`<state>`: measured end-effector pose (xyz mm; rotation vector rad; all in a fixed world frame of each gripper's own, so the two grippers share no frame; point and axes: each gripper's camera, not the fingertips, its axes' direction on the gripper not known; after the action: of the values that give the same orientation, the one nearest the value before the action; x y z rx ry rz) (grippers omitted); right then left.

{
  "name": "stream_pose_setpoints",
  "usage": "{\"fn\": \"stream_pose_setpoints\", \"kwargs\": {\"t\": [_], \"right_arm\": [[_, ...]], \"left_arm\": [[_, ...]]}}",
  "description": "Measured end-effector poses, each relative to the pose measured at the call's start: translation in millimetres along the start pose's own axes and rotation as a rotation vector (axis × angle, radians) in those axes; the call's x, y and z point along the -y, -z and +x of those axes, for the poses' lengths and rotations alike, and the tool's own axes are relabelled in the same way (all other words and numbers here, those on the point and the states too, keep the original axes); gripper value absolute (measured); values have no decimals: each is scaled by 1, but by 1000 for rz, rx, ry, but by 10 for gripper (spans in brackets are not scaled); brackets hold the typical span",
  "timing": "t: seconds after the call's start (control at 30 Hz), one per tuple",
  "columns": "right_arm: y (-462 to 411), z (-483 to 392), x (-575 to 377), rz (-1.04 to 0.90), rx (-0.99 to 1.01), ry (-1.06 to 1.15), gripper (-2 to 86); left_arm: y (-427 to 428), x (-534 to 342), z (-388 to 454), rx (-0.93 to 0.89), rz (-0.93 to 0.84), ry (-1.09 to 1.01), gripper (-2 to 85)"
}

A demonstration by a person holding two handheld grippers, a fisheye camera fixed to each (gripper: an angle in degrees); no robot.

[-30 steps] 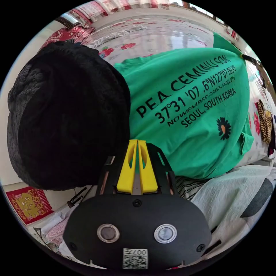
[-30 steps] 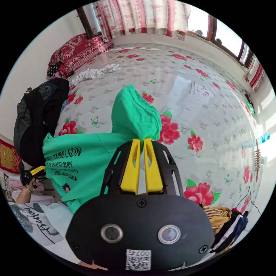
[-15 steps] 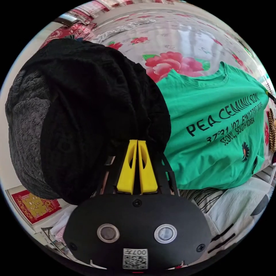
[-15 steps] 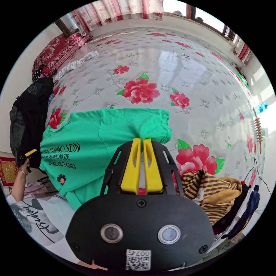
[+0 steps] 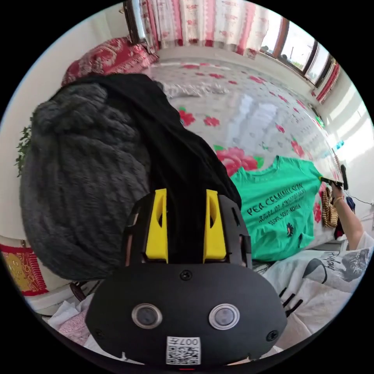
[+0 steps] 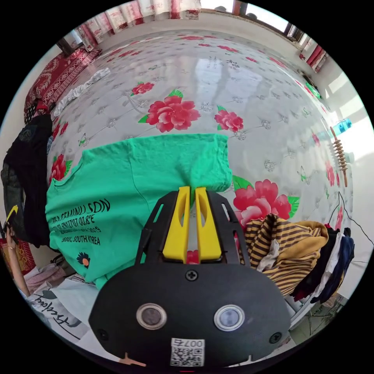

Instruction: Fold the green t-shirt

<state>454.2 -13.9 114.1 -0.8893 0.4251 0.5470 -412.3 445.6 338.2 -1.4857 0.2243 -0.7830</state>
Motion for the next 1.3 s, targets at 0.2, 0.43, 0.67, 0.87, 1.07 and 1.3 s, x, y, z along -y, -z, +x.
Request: {"fn": "stream_pose_setpoints", "kwargs": {"t": [0.2, 0.43, 0.67, 0.87, 1.07, 1.3], "right_arm": [[45, -57, -57, 175, 83, 144, 0], [-22, -186, -129, -127, 110, 515, -3], [-53, -215, -144, -168, -72, 640, -3], [-59, -194, -128, -219, 50, 503, -3], [-66, -182, -128, -226, 71, 439, -2], [-24, -147, -138, -62, 170, 418, 1]], "left_arm": [[-98, -17, 50, 18, -138, 51, 141], [-4, -42, -10, -167, -29, 50, 28], [154, -86, -97, -160, 204, 62, -2], [315, -93, -210, 88, 497, 268, -6], [415, -95, -256, 522, 793, 536, 13], [298, -118, -204, 589, 594, 399, 84]]}}
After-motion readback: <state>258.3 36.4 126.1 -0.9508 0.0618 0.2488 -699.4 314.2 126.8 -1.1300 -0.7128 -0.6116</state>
